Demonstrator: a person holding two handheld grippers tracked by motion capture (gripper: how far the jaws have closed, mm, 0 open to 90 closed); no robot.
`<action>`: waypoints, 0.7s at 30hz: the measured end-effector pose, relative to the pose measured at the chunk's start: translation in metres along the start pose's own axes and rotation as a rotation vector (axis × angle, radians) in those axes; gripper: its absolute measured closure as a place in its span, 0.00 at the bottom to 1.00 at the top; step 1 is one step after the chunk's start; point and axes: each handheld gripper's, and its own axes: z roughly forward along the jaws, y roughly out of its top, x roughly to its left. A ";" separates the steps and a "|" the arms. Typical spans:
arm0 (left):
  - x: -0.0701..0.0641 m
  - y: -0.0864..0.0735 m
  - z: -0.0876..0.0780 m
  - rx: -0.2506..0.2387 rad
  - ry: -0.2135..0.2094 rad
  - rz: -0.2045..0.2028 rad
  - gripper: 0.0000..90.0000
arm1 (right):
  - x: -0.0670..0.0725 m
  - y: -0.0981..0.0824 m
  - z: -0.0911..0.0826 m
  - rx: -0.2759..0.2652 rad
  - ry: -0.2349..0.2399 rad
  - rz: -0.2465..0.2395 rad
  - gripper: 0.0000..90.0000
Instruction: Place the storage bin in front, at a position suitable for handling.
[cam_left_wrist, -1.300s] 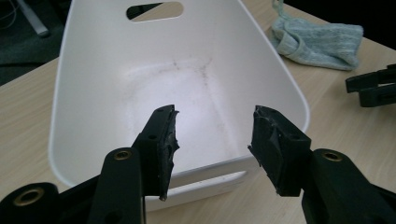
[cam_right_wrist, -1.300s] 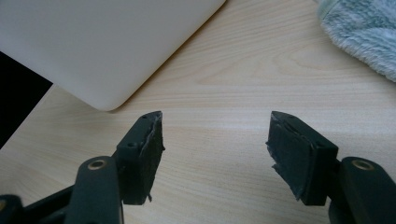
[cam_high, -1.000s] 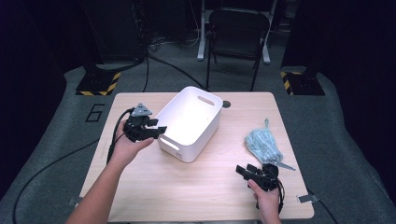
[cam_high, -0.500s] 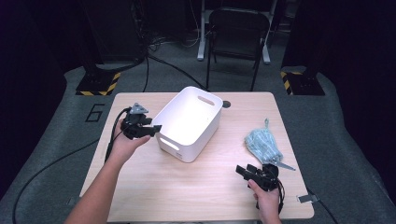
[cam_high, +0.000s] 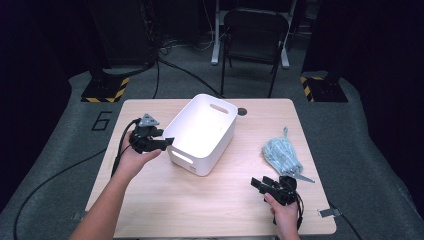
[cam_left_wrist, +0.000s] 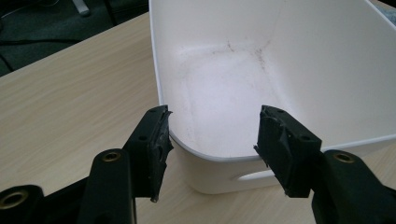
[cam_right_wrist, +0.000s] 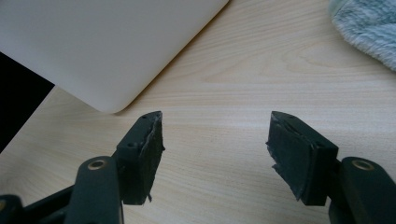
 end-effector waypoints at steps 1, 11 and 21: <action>-0.003 -0.002 -0.001 -0.008 -0.004 -0.003 0.48 | 0.001 0.000 0.001 -0.006 0.006 -0.015 0.39; -0.020 -0.012 -0.012 -0.039 -0.033 0.003 0.46 | 0.021 -0.005 0.007 0.037 0.023 -0.081 0.39; -0.037 -0.017 -0.015 0.009 -0.058 0.072 0.44 | 0.035 -0.009 0.016 0.055 0.036 -0.141 0.38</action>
